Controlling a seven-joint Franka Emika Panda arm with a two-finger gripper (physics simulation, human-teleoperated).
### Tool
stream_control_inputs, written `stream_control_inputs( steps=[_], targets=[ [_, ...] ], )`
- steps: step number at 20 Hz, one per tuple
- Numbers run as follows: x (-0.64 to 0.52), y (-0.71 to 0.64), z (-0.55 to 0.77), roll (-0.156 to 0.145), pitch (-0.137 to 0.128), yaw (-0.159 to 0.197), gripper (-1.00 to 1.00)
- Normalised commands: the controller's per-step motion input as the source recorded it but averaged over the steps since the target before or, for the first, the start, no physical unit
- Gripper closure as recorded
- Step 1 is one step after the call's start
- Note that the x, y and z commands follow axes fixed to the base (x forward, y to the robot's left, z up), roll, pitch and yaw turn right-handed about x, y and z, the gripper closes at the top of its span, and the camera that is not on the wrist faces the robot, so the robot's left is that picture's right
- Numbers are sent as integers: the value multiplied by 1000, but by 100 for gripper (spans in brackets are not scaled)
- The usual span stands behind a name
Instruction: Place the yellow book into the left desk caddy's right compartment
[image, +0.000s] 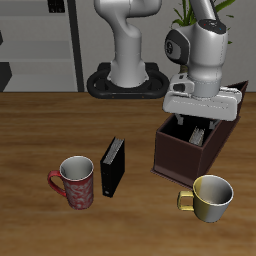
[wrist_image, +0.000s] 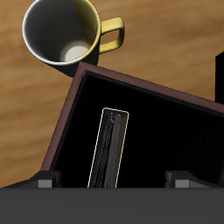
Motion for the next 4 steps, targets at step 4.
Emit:
stream_control_inputs(
  steps=[4],
  targets=[
    [-27, -137, 133, -8, -10, -13, -100]
  ],
)
